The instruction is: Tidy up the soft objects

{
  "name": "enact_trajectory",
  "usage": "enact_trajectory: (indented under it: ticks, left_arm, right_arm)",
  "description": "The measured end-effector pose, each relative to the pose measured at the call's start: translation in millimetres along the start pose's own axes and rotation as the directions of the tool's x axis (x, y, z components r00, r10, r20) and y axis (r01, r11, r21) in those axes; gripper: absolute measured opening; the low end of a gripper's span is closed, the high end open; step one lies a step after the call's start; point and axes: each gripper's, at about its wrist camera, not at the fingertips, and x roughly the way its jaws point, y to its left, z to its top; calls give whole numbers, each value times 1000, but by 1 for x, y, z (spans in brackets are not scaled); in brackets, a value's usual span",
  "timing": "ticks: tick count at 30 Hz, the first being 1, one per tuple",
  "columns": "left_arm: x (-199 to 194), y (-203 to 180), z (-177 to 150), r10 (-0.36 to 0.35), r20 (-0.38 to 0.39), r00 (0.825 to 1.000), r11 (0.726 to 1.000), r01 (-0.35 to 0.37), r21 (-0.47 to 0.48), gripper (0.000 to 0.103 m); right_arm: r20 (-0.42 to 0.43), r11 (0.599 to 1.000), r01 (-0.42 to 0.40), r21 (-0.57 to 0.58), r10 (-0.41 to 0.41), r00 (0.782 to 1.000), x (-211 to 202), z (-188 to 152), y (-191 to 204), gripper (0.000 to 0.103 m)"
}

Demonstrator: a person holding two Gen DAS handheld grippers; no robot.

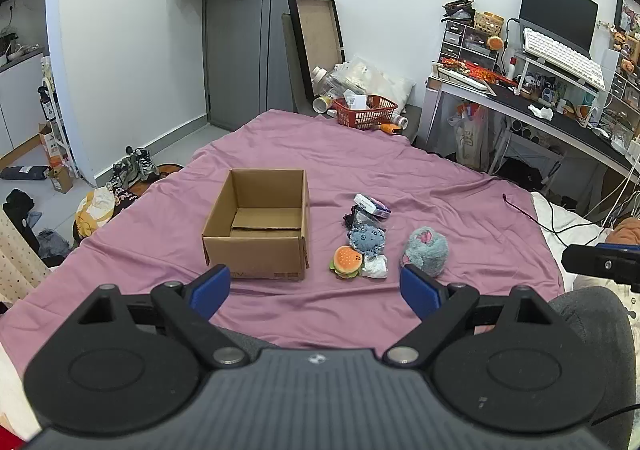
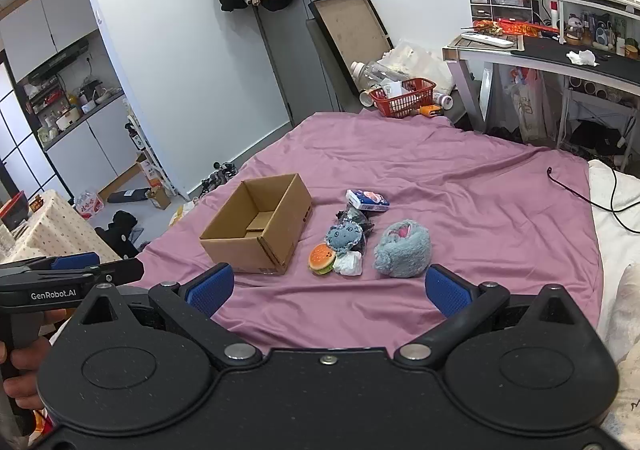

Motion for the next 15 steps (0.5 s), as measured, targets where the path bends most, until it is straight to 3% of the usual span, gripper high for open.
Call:
enact_trajectory:
  ticks: [15]
  left_arm:
    - [-2, -1, 0, 1, 2, 1000, 1000, -1, 0, 91]
  right_arm:
    - [-3, 1000, 11, 6, -11, 1000, 2, -1, -3, 103]
